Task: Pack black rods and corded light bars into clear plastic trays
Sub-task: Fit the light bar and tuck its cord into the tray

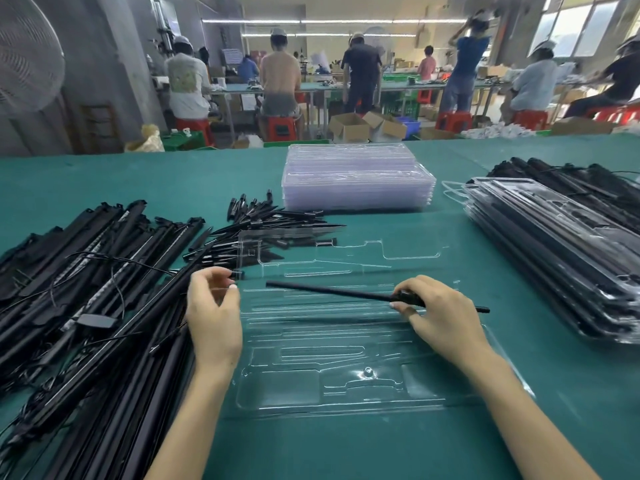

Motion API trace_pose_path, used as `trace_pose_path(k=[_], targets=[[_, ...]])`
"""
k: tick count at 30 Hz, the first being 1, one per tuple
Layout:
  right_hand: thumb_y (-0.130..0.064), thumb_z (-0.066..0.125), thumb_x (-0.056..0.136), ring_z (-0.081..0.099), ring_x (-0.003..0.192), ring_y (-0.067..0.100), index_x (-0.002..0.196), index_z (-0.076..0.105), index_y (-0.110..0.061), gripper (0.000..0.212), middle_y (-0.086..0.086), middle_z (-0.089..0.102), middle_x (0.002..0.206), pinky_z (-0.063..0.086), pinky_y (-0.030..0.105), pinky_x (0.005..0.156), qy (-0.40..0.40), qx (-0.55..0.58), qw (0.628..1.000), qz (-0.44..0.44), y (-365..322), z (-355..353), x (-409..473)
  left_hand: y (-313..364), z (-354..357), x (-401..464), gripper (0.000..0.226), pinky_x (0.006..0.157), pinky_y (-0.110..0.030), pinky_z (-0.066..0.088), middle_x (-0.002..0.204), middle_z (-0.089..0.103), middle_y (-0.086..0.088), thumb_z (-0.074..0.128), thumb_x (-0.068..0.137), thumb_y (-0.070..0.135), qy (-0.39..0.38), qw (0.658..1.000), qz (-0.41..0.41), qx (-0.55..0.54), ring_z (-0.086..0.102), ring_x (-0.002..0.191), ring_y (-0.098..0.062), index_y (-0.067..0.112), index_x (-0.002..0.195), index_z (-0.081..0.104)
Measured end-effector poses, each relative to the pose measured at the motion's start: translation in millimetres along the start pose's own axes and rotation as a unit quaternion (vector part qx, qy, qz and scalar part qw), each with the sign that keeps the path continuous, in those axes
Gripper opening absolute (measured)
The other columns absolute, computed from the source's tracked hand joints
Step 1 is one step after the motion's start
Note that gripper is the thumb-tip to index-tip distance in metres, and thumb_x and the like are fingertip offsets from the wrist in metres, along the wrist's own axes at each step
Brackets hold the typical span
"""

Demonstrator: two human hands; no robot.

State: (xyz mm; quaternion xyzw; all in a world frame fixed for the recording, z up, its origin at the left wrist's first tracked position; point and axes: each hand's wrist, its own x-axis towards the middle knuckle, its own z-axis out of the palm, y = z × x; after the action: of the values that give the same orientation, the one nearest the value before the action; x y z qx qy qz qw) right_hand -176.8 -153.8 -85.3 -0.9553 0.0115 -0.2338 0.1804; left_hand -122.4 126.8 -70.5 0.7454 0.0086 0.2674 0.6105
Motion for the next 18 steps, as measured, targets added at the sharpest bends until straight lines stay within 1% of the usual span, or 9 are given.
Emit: trace_pose_path(k=[2,3,5,6,7,9,11,14,18], targets=[[-0.03,0.069,0.085,0.062,0.083,0.013,0.092,0.066,-0.026,0.008,-0.014,0.066,0.089,0.047,0.029,0.064,0.03,0.006,0.999,0.024,2,0,1,1,2,-4,0.02,0.068,-0.007,0.039,0.086,0.059,0.004,0.057,0.086,-0.003,-0.091,0.99,0.082,0.064,0.053,0.076,-0.009,0.016,0.091,0.057],[-0.029,0.069,0.085,0.062,0.081,0.015,0.091,0.067,-0.025,0.008,-0.013,0.067,0.088,0.046,0.029,0.063,0.042,0.008,0.999,0.03,4,-1,1,2,3,-6,0.021,0.069,-0.007,0.04,0.083,0.06,0.007,0.059,0.084,-0.004,-0.147,0.975,0.133,0.098,0.054,0.075,-0.006,0.017,0.089,0.06],[-0.028,0.07,0.085,0.062,0.078,0.018,0.09,0.067,-0.024,0.007,-0.011,0.067,0.086,0.043,0.027,0.061,0.051,0.008,0.998,0.031,5,-1,1,0,6,-10,0.026,0.075,-0.011,0.042,0.081,0.06,0.011,0.063,0.08,-0.006,-0.253,0.929,0.219,0.16,0.056,0.078,-0.005,0.019,0.088,0.063],[-0.028,0.071,0.084,0.062,0.078,0.017,0.09,0.068,-0.024,0.007,-0.011,0.067,0.086,0.041,0.027,0.061,0.048,0.008,0.998,0.03,6,-1,1,-3,7,-11,0.027,0.078,-0.018,0.044,0.081,0.059,0.013,0.065,0.08,-0.003,-0.304,0.905,0.235,0.181,0.056,0.079,-0.004,0.023,0.088,0.064],[-0.028,0.071,0.084,0.062,0.079,0.017,0.09,0.068,-0.024,0.008,-0.012,0.067,0.086,0.041,0.026,0.061,0.045,0.008,0.999,0.028,6,-1,1,-6,7,-11,0.027,0.081,-0.024,0.044,0.083,0.059,0.015,0.067,0.082,0.003,-0.355,0.884,0.23,0.198,0.055,0.082,-0.003,0.028,0.089,0.064],[-0.028,0.072,0.083,0.063,0.081,0.015,0.089,0.068,-0.025,0.008,-0.013,0.067,0.086,0.042,0.026,0.062,0.038,0.007,0.999,0.026,5,1,1,-11,7,-11,0.023,0.084,-0.027,0.043,0.087,0.058,0.019,0.07,0.084,0.019,-0.438,0.848,0.2,0.221,0.053,0.088,0.001,0.04,0.09,0.062],[-0.03,0.073,0.083,0.063,0.082,0.014,0.089,0.068,-0.026,0.009,-0.013,0.066,0.086,0.044,0.027,0.062,0.032,0.005,0.999,0.024,5,2,1,-14,7,-10,0.018,0.086,-0.024,0.042,0.09,0.056,0.021,0.071,0.084,0.028,-0.466,0.836,0.182,0.226,0.051,0.091,0.004,0.043,0.089,0.062],[-0.032,0.072,0.083,0.063,0.081,0.013,0.089,0.068,-0.027,0.009,-0.014,0.066,0.086,0.044,0.026,0.062,0.03,0.003,0.999,0.021,6,2,1,-13,7,-10,0.016,0.087,-0.021,0.041,0.092,0.054,0.022,0.073,0.08,0.035,-0.468,0.83,0.191,0.235,0.049,0.093,0.006,0.038,0.093,0.065],[-0.033,0.071,0.083,0.062,0.081,0.012,0.09,0.068,-0.028,0.009,-0.015,0.066,0.086,0.04,0.025,0.061,0.025,0.005,0.999,0.023,6,2,2,-10,7,-12,0.013,0.086,-0.016,0.037,0.091,0.051,0.024,0.072,0.081,0.037,-0.463,0.821,0.219,0.252,0.047,0.092,0.006,0.036,0.093,0.067]])
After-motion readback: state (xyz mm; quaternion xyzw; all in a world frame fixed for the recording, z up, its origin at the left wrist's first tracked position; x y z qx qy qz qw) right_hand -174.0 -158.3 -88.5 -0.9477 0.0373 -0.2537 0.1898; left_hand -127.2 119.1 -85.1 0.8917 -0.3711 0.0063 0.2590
